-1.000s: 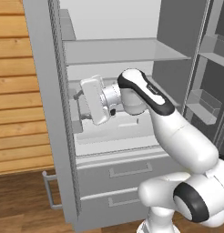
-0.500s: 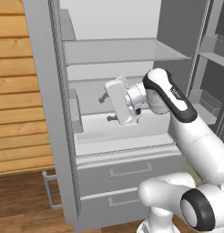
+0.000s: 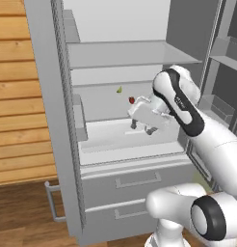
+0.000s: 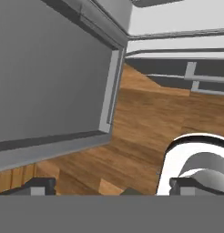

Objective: Take the strawberry from the fridge and place it on top of the pancake, located on the dining counter.

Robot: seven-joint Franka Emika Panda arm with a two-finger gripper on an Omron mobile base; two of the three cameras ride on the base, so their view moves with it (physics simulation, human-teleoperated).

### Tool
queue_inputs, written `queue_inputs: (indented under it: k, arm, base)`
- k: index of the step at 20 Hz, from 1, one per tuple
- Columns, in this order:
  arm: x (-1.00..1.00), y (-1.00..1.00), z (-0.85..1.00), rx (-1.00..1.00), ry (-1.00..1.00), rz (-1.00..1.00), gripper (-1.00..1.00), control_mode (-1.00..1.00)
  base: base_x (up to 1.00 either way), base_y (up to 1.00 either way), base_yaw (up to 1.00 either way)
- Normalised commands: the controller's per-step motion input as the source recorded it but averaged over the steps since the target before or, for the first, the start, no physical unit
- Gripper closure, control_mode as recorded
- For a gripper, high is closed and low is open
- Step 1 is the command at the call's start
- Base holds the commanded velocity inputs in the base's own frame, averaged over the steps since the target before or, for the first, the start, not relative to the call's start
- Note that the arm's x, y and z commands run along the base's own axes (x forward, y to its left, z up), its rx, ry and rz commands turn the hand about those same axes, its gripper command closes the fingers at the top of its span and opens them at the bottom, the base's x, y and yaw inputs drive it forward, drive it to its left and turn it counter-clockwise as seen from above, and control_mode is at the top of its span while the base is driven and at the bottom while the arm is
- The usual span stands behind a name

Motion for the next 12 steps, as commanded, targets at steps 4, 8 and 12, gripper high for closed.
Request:
queue_inputs:
  k: [4, 8, 12]
  arm:
    - [-0.35, -0.48, -0.75, -0.92, -0.15, 0.2, -1.0, -1.0]
    - [-0.36, -0.28, -0.64, -0.7, -0.14, 0.13, -1.0, -1.0]
    - [-0.54, -0.24, -0.09, -0.06, -0.13, 0.03, -1.0, -1.0]
  base:
    - [0.0, 0.0, 0.0]
    - [0.0, 0.0, 0.0]
    - [0.0, 0.0, 0.0]
